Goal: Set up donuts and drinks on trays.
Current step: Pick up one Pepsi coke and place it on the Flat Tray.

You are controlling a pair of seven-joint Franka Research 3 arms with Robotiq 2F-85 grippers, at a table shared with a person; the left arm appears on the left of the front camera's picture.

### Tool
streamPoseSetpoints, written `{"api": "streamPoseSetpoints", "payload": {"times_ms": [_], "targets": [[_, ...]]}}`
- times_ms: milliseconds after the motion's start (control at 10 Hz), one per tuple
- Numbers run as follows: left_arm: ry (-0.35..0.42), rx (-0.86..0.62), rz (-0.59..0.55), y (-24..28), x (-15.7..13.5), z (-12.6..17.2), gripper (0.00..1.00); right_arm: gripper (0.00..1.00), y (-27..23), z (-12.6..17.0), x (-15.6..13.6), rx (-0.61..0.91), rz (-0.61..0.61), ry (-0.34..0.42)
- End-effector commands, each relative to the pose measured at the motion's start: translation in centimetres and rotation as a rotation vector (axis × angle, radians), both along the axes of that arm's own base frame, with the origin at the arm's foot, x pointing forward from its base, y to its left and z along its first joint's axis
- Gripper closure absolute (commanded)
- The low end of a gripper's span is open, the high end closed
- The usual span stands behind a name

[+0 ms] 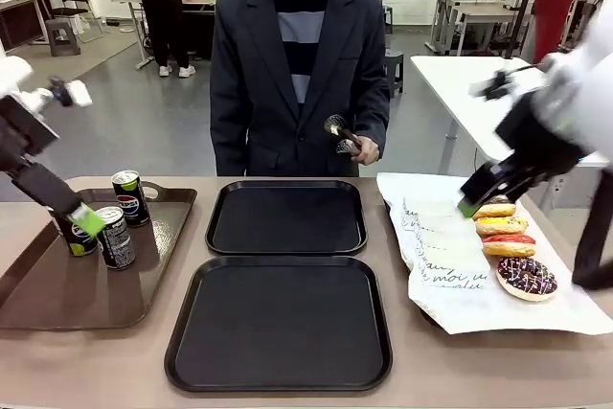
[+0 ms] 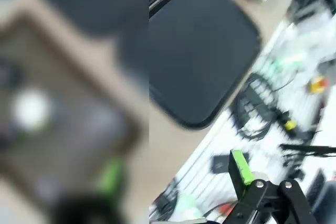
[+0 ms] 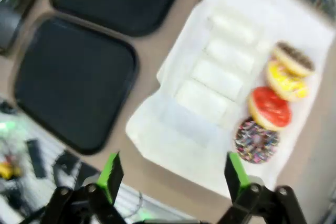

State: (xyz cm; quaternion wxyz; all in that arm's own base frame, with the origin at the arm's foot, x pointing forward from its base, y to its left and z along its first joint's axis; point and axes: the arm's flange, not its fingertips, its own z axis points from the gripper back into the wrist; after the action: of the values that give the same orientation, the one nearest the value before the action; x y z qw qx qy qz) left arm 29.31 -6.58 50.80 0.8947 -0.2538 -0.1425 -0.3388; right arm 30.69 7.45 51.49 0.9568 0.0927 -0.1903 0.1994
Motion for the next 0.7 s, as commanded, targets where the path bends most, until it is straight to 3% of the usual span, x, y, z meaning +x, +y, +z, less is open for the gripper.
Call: {"api": "streamPoseSetpoints", "payload": {"times_ms": [0,300,400,600], "targets": [[0.162,-0.527,0.077,5.3,0.8,0.2,0.0,0.0,-7.8,-4.0,-2.5,0.505,-0.182,-0.022],[0.292,-0.838,0.203,13.4,1.6,-3.1,0.0,0.0,-16.8,-6.9,-4.7,0.911,-0.211,0.03],[0.326,-0.841,0.261,16.0,1.5,-4.2,0.0,0.0,-18.8,-7.5,-5.8,0.949,-0.203,0.029],[0.302,-0.663,0.411,18.2,0.1,-4.6,0.0,0.0,-21.7,-8.8,-7.2,1.004,-0.219,0.033]]}}
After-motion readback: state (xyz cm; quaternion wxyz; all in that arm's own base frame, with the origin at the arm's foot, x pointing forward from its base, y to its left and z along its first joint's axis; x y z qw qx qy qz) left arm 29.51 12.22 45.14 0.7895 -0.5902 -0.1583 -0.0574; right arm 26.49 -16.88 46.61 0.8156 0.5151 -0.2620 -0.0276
